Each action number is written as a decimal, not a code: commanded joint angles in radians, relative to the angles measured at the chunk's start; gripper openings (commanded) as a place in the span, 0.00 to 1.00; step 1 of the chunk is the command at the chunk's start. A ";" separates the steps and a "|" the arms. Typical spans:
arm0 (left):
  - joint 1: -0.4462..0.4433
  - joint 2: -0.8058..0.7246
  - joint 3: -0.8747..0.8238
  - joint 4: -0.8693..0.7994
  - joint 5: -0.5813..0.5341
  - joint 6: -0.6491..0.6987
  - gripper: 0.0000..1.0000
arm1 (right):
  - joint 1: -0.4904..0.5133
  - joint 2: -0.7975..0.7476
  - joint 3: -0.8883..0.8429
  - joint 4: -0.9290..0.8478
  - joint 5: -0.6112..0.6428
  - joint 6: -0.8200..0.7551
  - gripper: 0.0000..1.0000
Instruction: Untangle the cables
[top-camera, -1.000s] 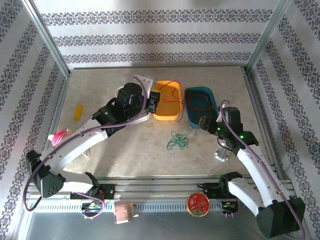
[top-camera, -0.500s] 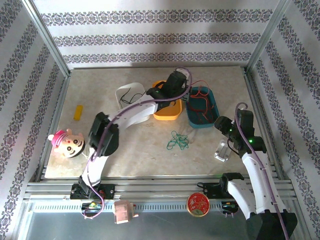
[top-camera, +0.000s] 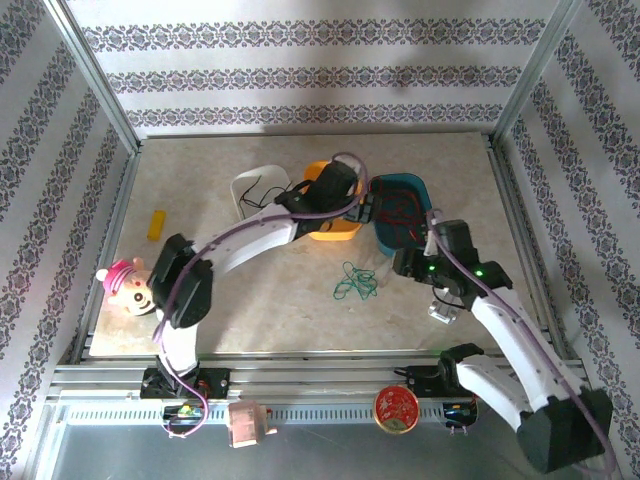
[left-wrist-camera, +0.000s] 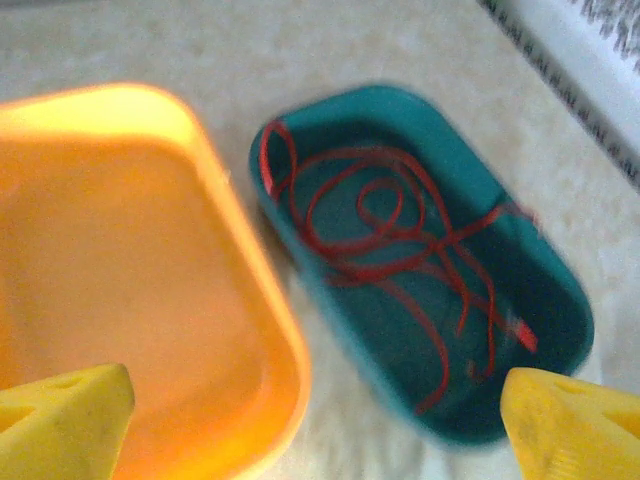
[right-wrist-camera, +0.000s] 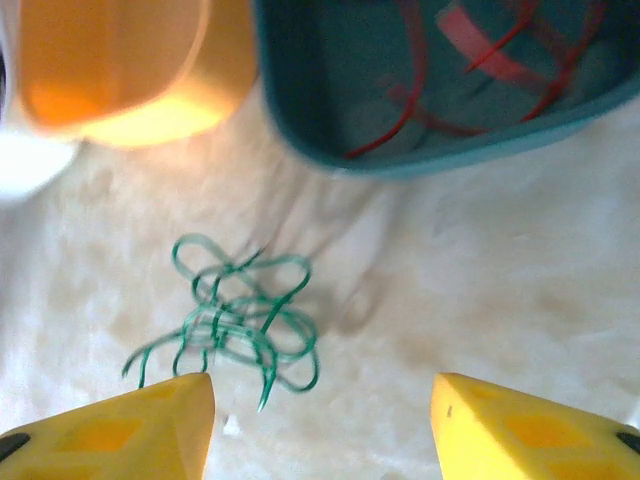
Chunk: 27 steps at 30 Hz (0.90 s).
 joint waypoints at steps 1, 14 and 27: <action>-0.015 -0.088 -0.188 -0.005 0.035 -0.004 0.91 | 0.098 0.097 0.036 0.018 -0.047 -0.063 0.59; -0.066 -0.056 -0.390 -0.006 0.080 -0.013 0.68 | 0.199 0.476 0.106 0.004 -0.110 -0.063 0.50; -0.066 0.017 -0.361 0.116 0.150 0.041 0.70 | 0.240 0.625 0.140 -0.013 -0.101 -0.092 0.22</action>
